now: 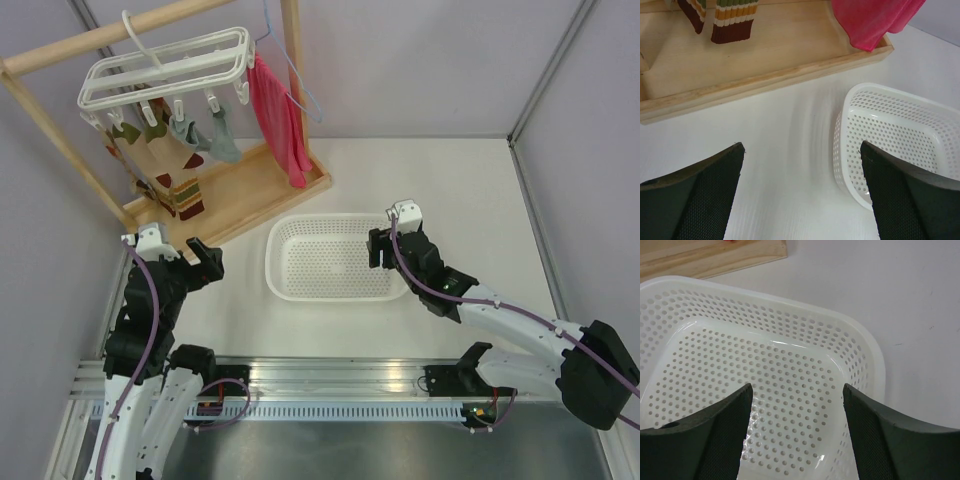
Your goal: Remove the socks clipped to the hanger
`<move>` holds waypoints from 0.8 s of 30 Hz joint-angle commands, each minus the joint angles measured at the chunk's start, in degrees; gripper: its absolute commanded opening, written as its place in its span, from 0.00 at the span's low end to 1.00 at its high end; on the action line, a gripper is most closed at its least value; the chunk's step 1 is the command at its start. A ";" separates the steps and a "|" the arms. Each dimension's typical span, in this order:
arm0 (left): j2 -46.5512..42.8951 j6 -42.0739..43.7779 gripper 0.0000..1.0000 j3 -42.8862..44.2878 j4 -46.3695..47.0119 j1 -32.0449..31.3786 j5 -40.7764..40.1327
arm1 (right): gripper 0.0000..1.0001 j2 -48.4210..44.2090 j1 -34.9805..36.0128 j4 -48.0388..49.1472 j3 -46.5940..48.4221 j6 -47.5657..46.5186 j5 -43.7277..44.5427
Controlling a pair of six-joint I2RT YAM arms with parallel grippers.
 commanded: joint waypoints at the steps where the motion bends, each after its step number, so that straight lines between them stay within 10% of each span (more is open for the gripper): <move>1: 0.19 1.69 1.00 1.42 1.98 0.02 -0.33 | 0.77 0.52 0.72 -0.04 2.30 -0.38 2.33; 24: 4.84 4.86 0.94 2.73 7.25 -0.06 6.70 | 0.77 1.75 1.07 -0.48 3.88 0.67 0.84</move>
